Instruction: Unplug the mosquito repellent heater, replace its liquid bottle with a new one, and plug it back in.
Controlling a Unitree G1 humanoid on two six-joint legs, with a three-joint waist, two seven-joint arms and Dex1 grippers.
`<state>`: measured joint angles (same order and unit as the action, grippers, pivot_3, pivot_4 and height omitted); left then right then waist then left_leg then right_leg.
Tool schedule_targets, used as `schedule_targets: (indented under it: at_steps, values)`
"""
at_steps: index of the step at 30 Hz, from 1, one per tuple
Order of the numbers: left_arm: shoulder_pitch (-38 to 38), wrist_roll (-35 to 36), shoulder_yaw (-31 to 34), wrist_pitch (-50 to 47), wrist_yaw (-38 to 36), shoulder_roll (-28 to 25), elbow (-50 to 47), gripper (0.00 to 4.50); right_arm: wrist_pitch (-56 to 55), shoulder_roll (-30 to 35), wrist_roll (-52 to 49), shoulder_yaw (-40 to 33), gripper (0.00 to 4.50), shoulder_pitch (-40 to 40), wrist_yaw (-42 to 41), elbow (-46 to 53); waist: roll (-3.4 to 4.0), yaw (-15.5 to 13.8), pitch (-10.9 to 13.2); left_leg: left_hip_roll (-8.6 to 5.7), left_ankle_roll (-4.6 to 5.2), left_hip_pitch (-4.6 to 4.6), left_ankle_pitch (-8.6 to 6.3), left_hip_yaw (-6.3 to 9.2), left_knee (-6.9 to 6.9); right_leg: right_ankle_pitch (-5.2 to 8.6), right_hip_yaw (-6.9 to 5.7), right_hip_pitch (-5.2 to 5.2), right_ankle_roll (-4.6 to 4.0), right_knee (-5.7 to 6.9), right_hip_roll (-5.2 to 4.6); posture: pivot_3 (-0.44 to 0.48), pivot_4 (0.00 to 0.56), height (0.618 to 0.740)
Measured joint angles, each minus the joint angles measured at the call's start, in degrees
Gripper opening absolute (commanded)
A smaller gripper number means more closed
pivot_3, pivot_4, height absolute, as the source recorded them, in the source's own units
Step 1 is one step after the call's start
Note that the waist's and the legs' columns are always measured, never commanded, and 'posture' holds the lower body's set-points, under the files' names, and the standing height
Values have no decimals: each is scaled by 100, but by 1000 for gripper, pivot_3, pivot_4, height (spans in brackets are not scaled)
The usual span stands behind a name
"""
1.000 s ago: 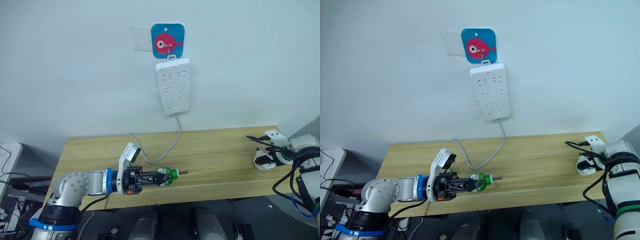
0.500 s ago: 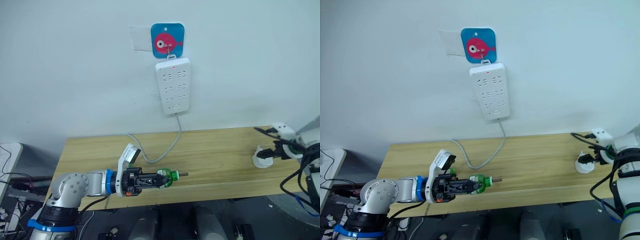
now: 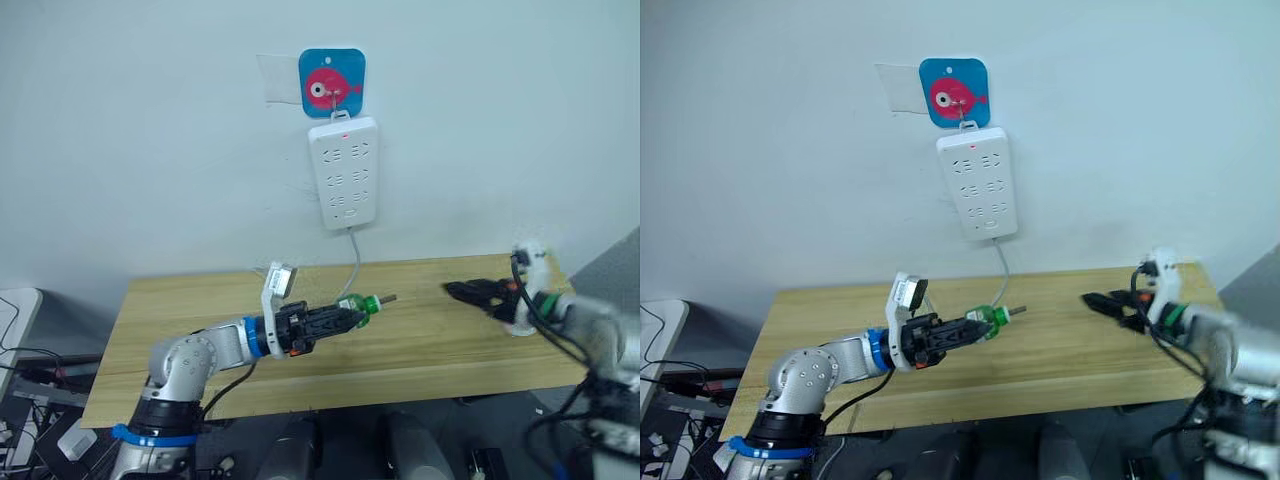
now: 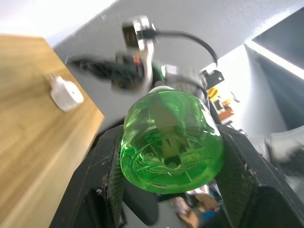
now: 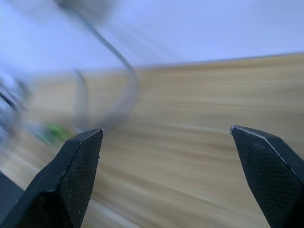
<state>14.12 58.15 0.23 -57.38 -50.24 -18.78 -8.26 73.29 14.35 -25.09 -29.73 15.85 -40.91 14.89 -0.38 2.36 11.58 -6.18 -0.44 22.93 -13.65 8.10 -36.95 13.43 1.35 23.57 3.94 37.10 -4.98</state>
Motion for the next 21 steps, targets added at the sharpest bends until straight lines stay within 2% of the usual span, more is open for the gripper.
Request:
schedule_targets:
  at_steps: [5,7,9,11,15,18,21]
  values:
    - [-105,-468,-14,661,188,348,-5,2241,483,-1609,-1209,-1539,4494,6,901,607,22,49,-44,3,17,-12,-7,-25,0,-13,29,-2,7,-2,7,-197,135,740]
    - [-112,-572,-11,815,291,497,6,2241,738,-2002,-1806,-2014,4494,5,1216,750,25,66,-46,2,18,-13,-6,-37,-1,-17,43,2,11,-1,9,-197,135,740]
    - [-95,-631,10,913,375,614,63,2241,960,-2086,-2351,-2200,4494,-25,1475,907,36,94,-57,0,21,-14,-6,-50,0,-19,56,5,15,-2,11,-197,135,740]
    - [-87,-647,28,928,466,686,170,2241,1048,-2087,-2722,-2255,4494,-83,1662,1068,36,120,-74,3,24,-14,-8,-55,1,-19,62,9,15,-2,14,-199,137,740]
    - [-36,-838,-77,1109,462,879,362,2241,1011,-2131,-3197,-1904,4494,-378,2229,1267,39,189,-82,7,24,-13,-8,-63,3,-19,69,15,15,2,18,-193,146,740]
    - [32,-1220,-415,1431,448,1032,515,2241,844,-2156,-3414,-1272,4494,-441,2677,1478,39,254,-84,7,25,-13,-9,-70,3,-18,76,15,17,1,19,-192,149,740]
    - [92,-1331,-580,1549,440,1152,588,2241,551,-2158,-3681,-977,4494,-428,3066,1486,38,267,-85,8,32,-12,-13,-70,3,-19,76,17,17,0,21,-190,152,740]
